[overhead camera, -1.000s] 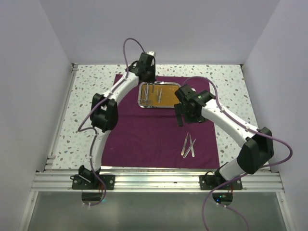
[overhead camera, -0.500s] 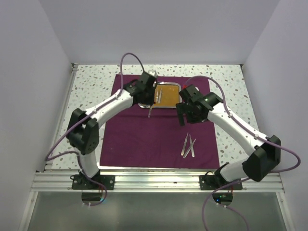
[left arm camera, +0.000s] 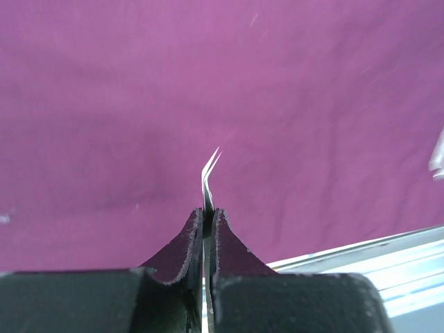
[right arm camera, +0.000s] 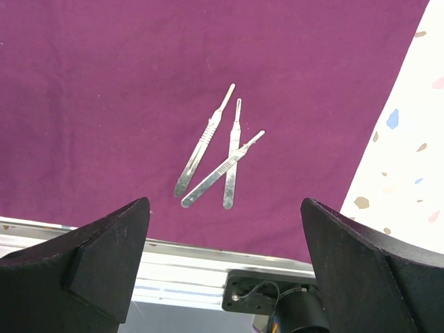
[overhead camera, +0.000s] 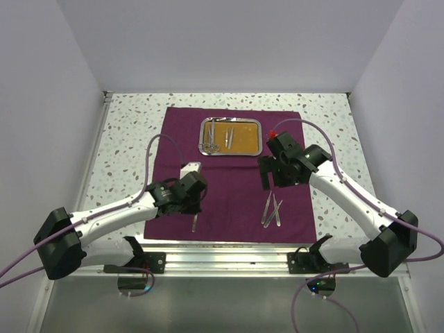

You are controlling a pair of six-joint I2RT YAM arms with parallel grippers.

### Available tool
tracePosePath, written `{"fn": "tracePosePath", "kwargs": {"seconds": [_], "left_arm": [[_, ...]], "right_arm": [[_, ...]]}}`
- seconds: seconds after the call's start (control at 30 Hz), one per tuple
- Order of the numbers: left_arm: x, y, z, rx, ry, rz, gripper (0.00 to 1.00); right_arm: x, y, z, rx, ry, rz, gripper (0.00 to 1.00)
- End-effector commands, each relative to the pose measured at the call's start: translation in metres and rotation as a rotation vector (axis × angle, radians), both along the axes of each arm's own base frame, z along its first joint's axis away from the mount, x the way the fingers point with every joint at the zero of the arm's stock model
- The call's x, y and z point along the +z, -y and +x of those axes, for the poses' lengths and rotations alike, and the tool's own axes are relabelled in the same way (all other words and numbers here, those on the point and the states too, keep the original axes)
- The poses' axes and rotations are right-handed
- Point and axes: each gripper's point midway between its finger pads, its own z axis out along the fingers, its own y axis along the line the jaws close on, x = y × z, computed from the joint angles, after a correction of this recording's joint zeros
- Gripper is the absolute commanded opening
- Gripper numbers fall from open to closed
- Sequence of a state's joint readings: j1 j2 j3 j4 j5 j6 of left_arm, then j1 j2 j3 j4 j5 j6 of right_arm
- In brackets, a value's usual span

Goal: Open and lay out the surgical kit
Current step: Place the medical item in the surgical kit, then pick up the medical item from the container.

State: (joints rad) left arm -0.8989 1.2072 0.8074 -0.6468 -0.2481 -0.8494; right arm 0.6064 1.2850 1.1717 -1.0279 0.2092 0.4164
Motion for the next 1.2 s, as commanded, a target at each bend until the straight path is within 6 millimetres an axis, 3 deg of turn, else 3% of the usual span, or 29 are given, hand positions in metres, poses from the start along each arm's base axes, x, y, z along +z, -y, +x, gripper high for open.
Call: {"fn": "tracePosePath", "kwargs": {"seconds": [0.0,0.2,0.33,0.43,0.5,0.53,0.67,0.73,0.77,0.83,0.9,0.93,1.0,1.03,1.17], "left_arm": [[-0.007,-0.001,0.001,0.085,0.040,-0.040,0.00],[-0.019,-0.002,0.014,0.111,0.068,0.025,0.01],[-0.032,0.001,0.009,0.084,0.042,0.043,0.34],[-0.025,0.002,0.012,0.080,0.073,0.043,0.54],[-0.009,0.001,0.018,0.089,0.092,0.064,0.70],[-0.002,-0.006,0.020,0.098,0.106,0.105,0.74],[0.061,0.012,0.062,0.073,0.255,0.122,0.88],[0.079,0.023,0.087,0.020,0.303,0.102,0.93],[0.082,0.020,0.111,0.040,0.307,0.094,0.92],[0.084,0.025,0.151,0.019,0.319,0.067,0.90],[0.082,0.028,0.177,-0.023,0.331,0.092,0.87],[0.075,0.033,0.201,-0.027,0.325,0.101,0.86],[0.064,0.040,0.224,-0.069,0.309,0.122,0.82],[0.055,0.044,0.247,-0.067,0.292,0.130,0.80],[0.042,0.062,0.295,-0.114,0.287,0.102,0.73]], "right_arm": [[0.008,-0.007,0.007,0.043,0.029,0.028,0.94],[0.004,-0.008,0.008,0.046,0.009,0.013,0.94],[0.001,-0.007,0.008,0.046,0.000,0.003,0.94],[-0.002,-0.005,0.007,0.042,-0.006,-0.008,0.94],[-0.003,-0.005,0.007,0.038,-0.006,-0.011,0.94],[-0.003,-0.004,0.007,0.033,-0.008,-0.012,0.94],[0.004,-0.005,0.007,0.015,0.000,0.002,0.94],[0.008,-0.005,0.007,0.007,0.005,0.009,0.94],[0.012,-0.004,0.009,-0.001,0.017,0.008,0.94],[0.016,-0.003,0.009,-0.007,0.023,0.004,0.94],[0.024,-0.002,0.009,-0.017,0.040,0.012,0.94],[0.025,-0.001,0.009,-0.020,0.046,0.015,0.94],[0.027,0.000,0.008,-0.036,0.055,0.021,0.94],[0.027,0.000,0.009,-0.046,0.059,0.024,0.94],[0.024,0.000,0.012,-0.076,0.063,0.019,0.94]]}}
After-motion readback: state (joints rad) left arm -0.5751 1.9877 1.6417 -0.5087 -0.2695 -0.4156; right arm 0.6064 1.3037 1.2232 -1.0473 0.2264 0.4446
